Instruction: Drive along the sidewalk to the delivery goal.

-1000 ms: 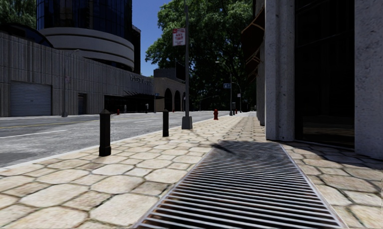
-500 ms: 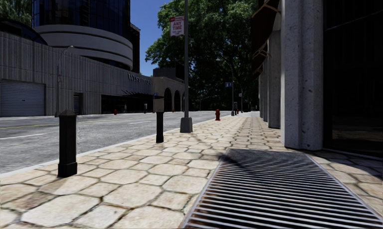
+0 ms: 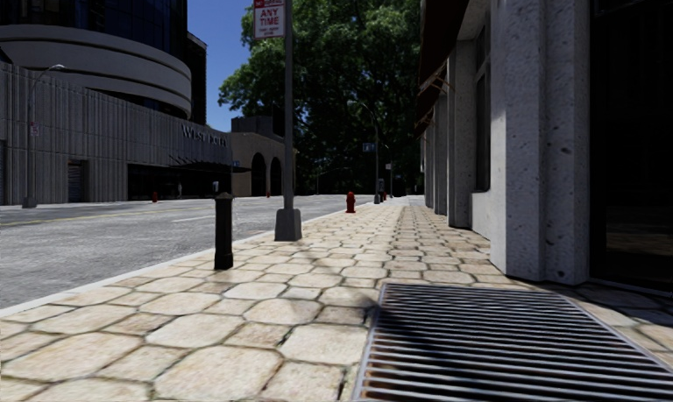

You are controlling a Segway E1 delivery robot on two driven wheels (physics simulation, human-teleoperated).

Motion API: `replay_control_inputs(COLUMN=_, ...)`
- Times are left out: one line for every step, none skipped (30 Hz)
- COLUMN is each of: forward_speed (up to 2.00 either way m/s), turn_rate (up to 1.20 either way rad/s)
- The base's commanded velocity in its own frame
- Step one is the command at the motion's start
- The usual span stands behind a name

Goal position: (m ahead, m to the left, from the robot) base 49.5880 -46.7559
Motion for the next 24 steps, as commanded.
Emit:
replay_control_inputs(forward_speed=2.0, turn_rate=-0.43)
replay_control_inputs(forward_speed=2.0, turn_rate=-0.43)
replay_control_inputs(forward_speed=2.0, turn_rate=-0.43)
replay_control_inputs(forward_speed=2.0, turn_rate=-0.43)
replay_control_inputs(forward_speed=2.0, turn_rate=-0.43)
replay_control_inputs(forward_speed=2.0, turn_rate=-0.43)
replay_control_inputs(forward_speed=2.0, turn_rate=-0.43)
replay_control_inputs(forward_speed=2.0, turn_rate=-0.43)
replay_control_inputs(forward_speed=2.0, turn_rate=-0.43)
replay_control_inputs(forward_speed=2.0, turn_rate=-0.43)
replay_control_inputs(forward_speed=2.0, turn_rate=-0.42)
replay_control_inputs(forward_speed=2.0, turn_rate=-0.42)
replay_control_inputs(forward_speed=2.0, turn_rate=-0.42)
replay_control_inputs(forward_speed=2.0, turn_rate=-0.42)
replay_control_inputs(forward_speed=2.0, turn_rate=-0.42)
replay_control_inputs(forward_speed=2.0, turn_rate=-0.42)
replay_control_inputs(forward_speed=2.0, turn_rate=-0.42)
replay_control_inputs(forward_speed=2.0, turn_rate=-0.41)
replay_control_inputs(forward_speed=2.0, turn_rate=0.0)
replay_control_inputs(forward_speed=2.0, turn_rate=0.0)
replay_control_inputs(forward_speed=2.0, turn_rate=0.0)
replay_control_inputs(forward_speed=2.0, turn_rate=0.0)
replay_control_inputs(forward_speed=2.0, turn_rate=0.0)
replay_control_inputs(forward_speed=2.0, turn_rate=0.0)
